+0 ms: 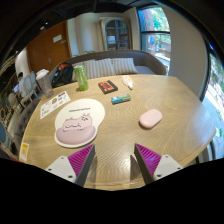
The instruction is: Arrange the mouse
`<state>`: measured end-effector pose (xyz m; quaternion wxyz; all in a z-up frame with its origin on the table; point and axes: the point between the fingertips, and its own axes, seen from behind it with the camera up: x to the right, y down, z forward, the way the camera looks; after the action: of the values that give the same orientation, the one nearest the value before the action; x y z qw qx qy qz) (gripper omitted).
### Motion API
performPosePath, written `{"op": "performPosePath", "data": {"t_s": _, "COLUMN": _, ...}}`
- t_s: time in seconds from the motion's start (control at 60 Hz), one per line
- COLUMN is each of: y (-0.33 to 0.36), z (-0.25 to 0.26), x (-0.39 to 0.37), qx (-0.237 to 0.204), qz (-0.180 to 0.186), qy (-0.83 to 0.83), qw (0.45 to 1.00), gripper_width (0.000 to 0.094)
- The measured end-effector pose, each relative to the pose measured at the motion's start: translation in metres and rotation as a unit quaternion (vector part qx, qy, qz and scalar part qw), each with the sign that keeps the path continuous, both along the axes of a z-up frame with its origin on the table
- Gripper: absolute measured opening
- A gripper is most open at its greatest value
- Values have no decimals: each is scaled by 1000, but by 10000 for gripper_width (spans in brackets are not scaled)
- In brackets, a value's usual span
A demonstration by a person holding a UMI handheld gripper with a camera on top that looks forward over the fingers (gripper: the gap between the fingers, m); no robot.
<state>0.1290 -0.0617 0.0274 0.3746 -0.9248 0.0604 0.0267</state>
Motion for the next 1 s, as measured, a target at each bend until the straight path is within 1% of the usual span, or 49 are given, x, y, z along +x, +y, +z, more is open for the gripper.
{"op": "performPosePath", "data": {"t_s": 0.1, "y": 18, "z": -18, "x": 45, "qx": 5, "qz": 2, "qy": -16, "qw": 1000, "gripper_width": 822}}
{"op": "performPosePath", "data": {"t_s": 0.267, "y": 40, "z": -49, "x": 93, "qx": -9, "qz": 17, "qy": -21, "qw": 1000, "gripper_width": 815}}
{"op": "performPosePath", "data": {"t_s": 0.3, "y": 48, "z": -45, "x": 101, "qx": 5, "qz": 23, "qy": -26, "qw": 999, "gripper_width": 799}}
{"op": "performPosePath", "data": {"t_s": 0.333, "y": 53, "z": -46, "x": 106, "qx": 8, "qz": 27, "qy": -30, "qw": 999, "gripper_width": 799}}
{"op": "performPosePath", "data": {"t_s": 0.433, "y": 73, "z": -46, "x": 112, "qx": 20, "qz": 40, "qy": -33, "qw": 998, "gripper_width": 800}}
{"op": "performPosePath", "data": {"t_s": 0.65, "y": 119, "z": -46, "x": 117, "qx": 31, "qz": 47, "qy": -35, "qw": 998, "gripper_width": 800}}
{"op": "performPosePath", "data": {"t_s": 0.817, "y": 148, "z": -45, "x": 116, "qx": 43, "qz": 46, "qy": -35, "qw": 997, "gripper_width": 799}}
{"op": "performPosePath", "data": {"t_s": 0.867, "y": 154, "z": -45, "x": 116, "qx": 45, "qz": 41, "qy": -34, "qw": 998, "gripper_width": 771}}
{"op": "performPosePath", "data": {"t_s": 0.917, "y": 158, "z": -45, "x": 118, "qx": 47, "qz": 36, "qy": -35, "qw": 998, "gripper_width": 711}}
{"op": "performPosePath", "data": {"t_s": 0.95, "y": 159, "z": -45, "x": 121, "qx": 48, "qz": 29, "qy": -36, "qw": 998, "gripper_width": 643}}
{"op": "performPosePath", "data": {"t_s": 1.0, "y": 159, "z": -45, "x": 125, "qx": 49, "qz": 15, "qy": -38, "qw": 998, "gripper_width": 502}}
